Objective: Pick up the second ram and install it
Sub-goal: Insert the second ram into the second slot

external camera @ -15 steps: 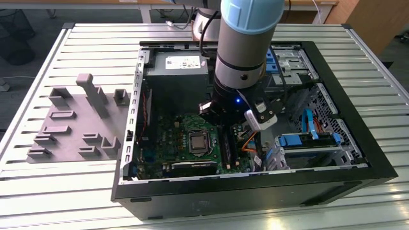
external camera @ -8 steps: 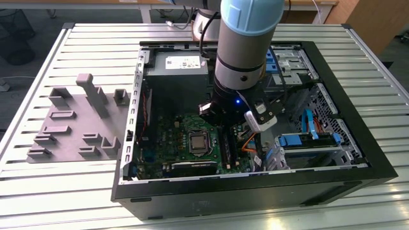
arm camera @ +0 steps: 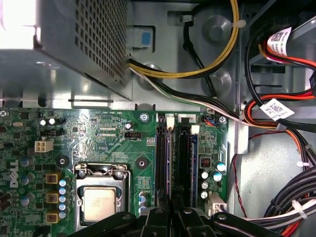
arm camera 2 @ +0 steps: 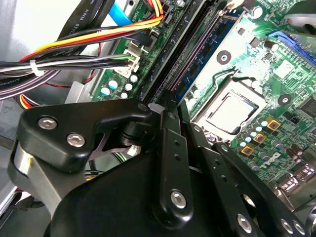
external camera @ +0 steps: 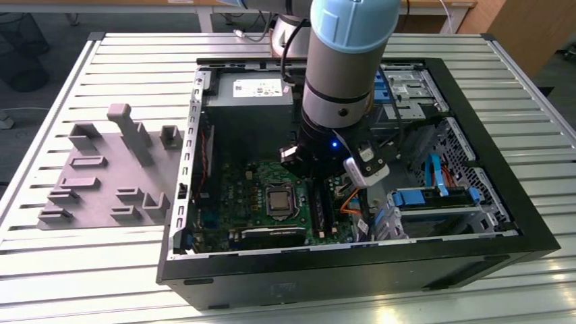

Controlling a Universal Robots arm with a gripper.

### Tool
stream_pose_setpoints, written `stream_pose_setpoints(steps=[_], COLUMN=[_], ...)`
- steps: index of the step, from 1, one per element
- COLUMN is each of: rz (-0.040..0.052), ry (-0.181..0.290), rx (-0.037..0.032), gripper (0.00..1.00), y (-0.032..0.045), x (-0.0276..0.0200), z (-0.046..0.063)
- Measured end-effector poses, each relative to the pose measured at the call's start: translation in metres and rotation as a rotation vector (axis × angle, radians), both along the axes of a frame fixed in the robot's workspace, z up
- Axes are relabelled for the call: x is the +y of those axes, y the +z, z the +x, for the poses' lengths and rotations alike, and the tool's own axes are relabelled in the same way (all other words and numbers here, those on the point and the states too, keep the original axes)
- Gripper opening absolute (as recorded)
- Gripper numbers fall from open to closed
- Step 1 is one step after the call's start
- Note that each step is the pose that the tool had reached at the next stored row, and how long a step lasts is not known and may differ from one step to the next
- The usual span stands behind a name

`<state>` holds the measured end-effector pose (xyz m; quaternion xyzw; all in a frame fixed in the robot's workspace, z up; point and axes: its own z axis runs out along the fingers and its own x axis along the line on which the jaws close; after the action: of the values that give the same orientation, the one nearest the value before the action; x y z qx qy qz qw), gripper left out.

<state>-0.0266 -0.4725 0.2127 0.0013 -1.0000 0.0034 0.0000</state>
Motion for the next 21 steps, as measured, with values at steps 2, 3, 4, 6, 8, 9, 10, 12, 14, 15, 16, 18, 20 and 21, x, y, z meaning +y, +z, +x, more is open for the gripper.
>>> stream_pose_setpoints(steps=[2,3,4,6,8,9,10,12,14,15,16,18,20,21], rz=[0.0,0.0001,0.0001,0.0001,0.0002,0.0002,0.0002,0.0003,0.0022,0.0024,0.0026,0.0031,0.003,0.0029], ry=[0.0,0.0,0.0,0.0,0.0,0.0,0.0,0.0,0.0,0.0,0.0,0.0,-0.002,-0.004], rx=[0.0,0.0,0.0,0.0,-0.0001,0.0,0.0,-0.0001,-0.0002,-0.0001,0.0,-0.0001,0.0,0.0], gripper=[0.14,0.14,0.14,0.14,0.14,0.14,0.14,0.14,0.14,0.14,0.14,0.14,0.14,0.14], y=[-0.0001,-0.0001,-0.0001,-0.0001,-0.0002,-0.0002,-0.0002,-0.0002,0.0007,0.0014,0.0021,0.0022,0.0023,0.0023], x=[0.0,0.0,0.0,0.0,0.0,0.0,0.0,0.0,0.0,0.0,-0.0001,-0.0001,-0.0002,-0.0002], z=[0.0,0.0,0.0,0.0,0.0,0.0,0.0,0.0,0.0,-0.0001,-0.0001,0.0,0.0,0.0])
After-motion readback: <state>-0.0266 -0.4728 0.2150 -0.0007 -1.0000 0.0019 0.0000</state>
